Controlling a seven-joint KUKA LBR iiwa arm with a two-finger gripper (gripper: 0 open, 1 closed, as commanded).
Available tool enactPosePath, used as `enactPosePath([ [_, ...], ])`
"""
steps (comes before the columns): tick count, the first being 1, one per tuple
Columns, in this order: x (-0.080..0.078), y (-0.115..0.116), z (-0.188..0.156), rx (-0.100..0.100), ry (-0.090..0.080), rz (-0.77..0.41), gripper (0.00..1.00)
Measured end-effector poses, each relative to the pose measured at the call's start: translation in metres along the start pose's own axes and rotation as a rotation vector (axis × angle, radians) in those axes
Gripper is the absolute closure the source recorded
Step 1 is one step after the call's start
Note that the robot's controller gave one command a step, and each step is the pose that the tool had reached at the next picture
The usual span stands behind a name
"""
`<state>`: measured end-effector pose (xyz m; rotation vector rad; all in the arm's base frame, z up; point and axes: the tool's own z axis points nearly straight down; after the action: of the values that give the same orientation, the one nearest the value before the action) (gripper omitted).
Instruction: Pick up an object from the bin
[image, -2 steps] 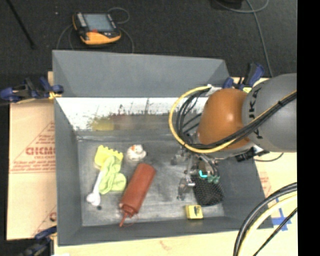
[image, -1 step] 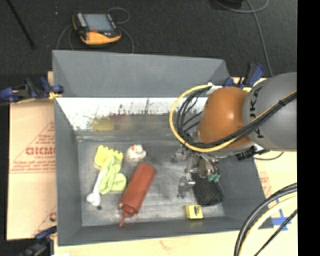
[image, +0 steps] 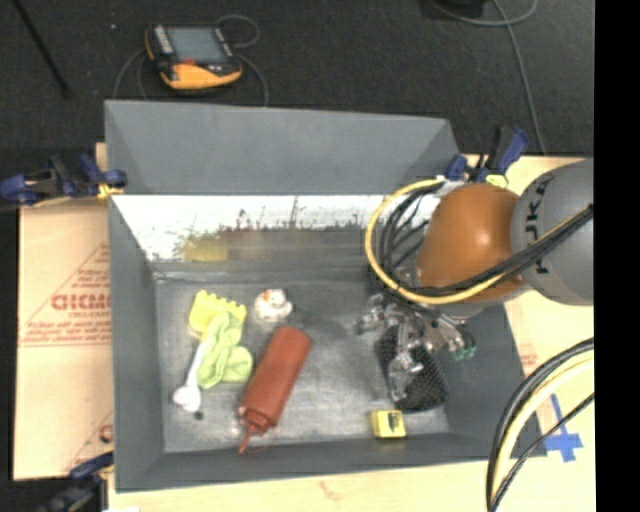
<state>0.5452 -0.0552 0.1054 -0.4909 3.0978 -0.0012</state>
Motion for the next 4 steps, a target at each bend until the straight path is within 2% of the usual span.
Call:
enactPosePath([
  [1, -0.059, -0.050, -0.026, -0.001, 0.004, -0.132, 0.00],
  [2, -0.021, -0.050, -0.014, 0.000, -0.002, 0.185, 0.00],
  [3, -0.018, -0.085, 0.022, -0.011, 0.036, 0.608, 0.00],
  [4, 0.046, -0.050, 0.024, -0.001, -0.051, 0.277, 1.00],
])
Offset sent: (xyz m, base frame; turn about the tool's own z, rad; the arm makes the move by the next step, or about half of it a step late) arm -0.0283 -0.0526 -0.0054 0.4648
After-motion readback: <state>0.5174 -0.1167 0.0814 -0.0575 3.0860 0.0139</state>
